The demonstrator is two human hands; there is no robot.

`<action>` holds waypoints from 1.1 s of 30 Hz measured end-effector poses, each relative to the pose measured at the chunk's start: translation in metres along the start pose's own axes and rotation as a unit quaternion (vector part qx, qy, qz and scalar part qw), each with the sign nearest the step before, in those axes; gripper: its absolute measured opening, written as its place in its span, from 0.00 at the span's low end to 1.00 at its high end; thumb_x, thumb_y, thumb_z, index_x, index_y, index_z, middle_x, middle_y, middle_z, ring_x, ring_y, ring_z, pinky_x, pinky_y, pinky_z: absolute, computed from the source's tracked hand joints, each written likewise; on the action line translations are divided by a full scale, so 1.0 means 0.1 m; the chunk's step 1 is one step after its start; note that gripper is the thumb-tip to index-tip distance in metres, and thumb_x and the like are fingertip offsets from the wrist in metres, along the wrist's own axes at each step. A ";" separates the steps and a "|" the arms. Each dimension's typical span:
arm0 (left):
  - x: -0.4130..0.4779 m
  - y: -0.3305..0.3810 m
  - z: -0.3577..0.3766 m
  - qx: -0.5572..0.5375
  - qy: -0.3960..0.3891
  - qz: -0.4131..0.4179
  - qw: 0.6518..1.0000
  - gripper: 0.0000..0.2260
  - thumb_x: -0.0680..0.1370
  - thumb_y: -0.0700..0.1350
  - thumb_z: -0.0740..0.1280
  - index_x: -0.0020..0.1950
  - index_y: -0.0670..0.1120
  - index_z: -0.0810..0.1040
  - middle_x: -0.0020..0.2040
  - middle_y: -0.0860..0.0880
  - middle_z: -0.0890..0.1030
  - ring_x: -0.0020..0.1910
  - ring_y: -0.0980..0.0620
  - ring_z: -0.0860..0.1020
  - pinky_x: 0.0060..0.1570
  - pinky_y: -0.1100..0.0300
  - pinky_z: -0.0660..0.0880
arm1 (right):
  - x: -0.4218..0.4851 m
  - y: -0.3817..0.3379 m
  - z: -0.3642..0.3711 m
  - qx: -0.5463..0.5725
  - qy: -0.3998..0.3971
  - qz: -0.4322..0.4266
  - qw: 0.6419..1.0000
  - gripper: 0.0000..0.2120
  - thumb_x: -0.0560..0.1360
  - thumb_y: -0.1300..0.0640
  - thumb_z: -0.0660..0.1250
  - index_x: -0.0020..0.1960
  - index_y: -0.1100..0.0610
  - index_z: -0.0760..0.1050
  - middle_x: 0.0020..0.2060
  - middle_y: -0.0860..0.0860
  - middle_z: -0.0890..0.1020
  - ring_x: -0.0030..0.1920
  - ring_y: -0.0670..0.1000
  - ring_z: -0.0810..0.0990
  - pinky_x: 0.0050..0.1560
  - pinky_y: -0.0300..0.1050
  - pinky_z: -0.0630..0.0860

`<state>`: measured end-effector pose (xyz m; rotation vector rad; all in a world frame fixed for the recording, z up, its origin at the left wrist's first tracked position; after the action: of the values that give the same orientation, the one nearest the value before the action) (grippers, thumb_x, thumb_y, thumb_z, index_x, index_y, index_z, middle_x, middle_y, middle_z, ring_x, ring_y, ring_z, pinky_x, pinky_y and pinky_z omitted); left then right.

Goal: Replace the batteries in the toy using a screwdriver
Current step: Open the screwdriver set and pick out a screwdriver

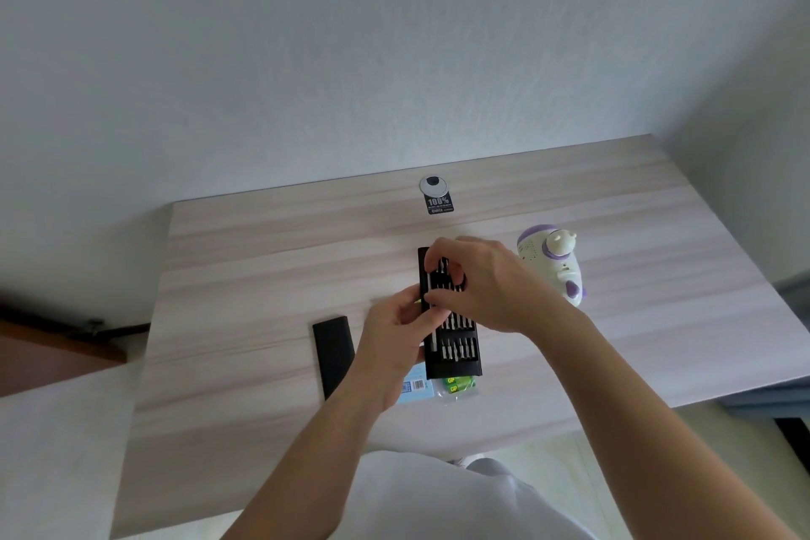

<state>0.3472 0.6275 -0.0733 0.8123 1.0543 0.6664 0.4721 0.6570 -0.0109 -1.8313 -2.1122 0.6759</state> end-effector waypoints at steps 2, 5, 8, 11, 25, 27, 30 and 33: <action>0.00 -0.01 -0.03 0.005 0.003 0.002 1.000 0.11 0.80 0.36 0.67 0.60 0.46 0.81 0.49 0.46 0.87 0.46 0.49 0.85 0.41 0.57 0.82 | 0.04 -0.03 0.05 -0.029 -0.011 -0.004 1.000 0.13 0.74 0.46 0.68 0.57 0.47 0.75 0.41 0.43 0.74 0.44 0.50 0.76 0.41 0.45 0.75; -0.01 -0.02 -0.09 0.007 0.008 0.004 1.000 0.10 0.80 0.37 0.67 0.60 0.45 0.81 0.48 0.46 0.87 0.46 0.49 0.86 0.39 0.59 0.81 | 0.08 -0.08 0.10 -0.042 -0.025 -0.012 0.999 0.13 0.75 0.46 0.68 0.58 0.47 0.75 0.42 0.43 0.74 0.43 0.49 0.75 0.35 0.35 0.65; -0.01 -0.01 -0.14 0.000 0.010 0.009 1.000 0.10 0.80 0.36 0.67 0.59 0.45 0.81 0.46 0.47 0.87 0.44 0.51 0.86 0.37 0.61 0.80 | 0.11 -0.11 0.14 -0.023 -0.035 -0.021 0.999 0.10 0.74 0.47 0.68 0.55 0.46 0.75 0.39 0.43 0.75 0.41 0.48 0.75 0.36 0.39 0.69; 0.01 0.00 -0.19 -0.005 0.022 0.008 1.000 0.09 0.80 0.36 0.67 0.58 0.45 0.81 0.46 0.46 0.87 0.43 0.51 0.86 0.37 0.61 0.80 | 0.12 -0.13 0.16 0.004 -0.032 -0.021 0.999 0.08 0.75 0.48 0.69 0.53 0.45 0.77 0.38 0.43 0.74 0.38 0.44 0.74 0.41 0.42 0.73; 0.12 0.06 -0.27 -0.148 0.046 0.009 0.988 0.11 0.81 0.38 0.65 0.62 0.44 0.81 0.56 0.41 0.84 0.53 0.44 0.84 0.43 0.53 0.81 | -0.17 0.07 0.31 0.365 0.111 0.199 0.903 0.10 0.78 0.49 0.69 0.57 0.50 0.79 0.44 0.48 0.84 0.41 0.49 0.86 0.43 0.51 0.85; 0.13 0.03 -0.21 -0.181 0.038 -0.009 0.983 0.11 0.83 0.41 0.63 0.63 0.43 0.81 0.58 0.40 0.84 0.56 0.44 0.83 0.46 0.51 0.81 | -0.19 0.01 0.33 0.362 0.114 0.194 0.905 0.06 0.78 0.52 0.69 0.53 0.50 0.82 0.41 0.46 0.86 0.40 0.47 0.86 0.44 0.51 0.84; 0.14 -0.01 -0.09 -0.215 0.020 -0.049 0.975 0.16 0.84 0.51 0.59 0.61 0.45 0.83 0.56 0.45 0.85 0.57 0.47 0.83 0.53 0.46 0.79 | -0.23 -0.05 0.26 0.243 0.161 0.178 0.940 0.05 0.76 0.51 0.71 0.51 0.48 0.82 0.41 0.42 0.85 0.39 0.42 0.82 0.41 0.39 0.79; 0.14 -0.01 0.04 -0.278 -0.013 -0.094 0.956 0.21 0.84 0.57 0.56 0.56 0.46 0.83 0.49 0.47 0.86 0.45 0.50 0.86 0.44 0.51 0.78 | -0.27 -0.16 0.19 0.156 0.182 0.165 0.957 0.08 0.74 0.48 0.71 0.53 0.44 0.81 0.43 0.43 0.81 0.40 0.43 0.81 0.42 0.44 0.78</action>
<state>0.3561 0.6372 -0.0800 0.2279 0.8442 0.7369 0.4541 0.6257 -0.0164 -1.9616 -1.3987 0.6408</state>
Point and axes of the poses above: each hand's wrist, its own x-axis towards the middle knuckle, its own z-axis out of the palm, y = z × x, the point moved 6 cm from there along x, towards the middle knuckle
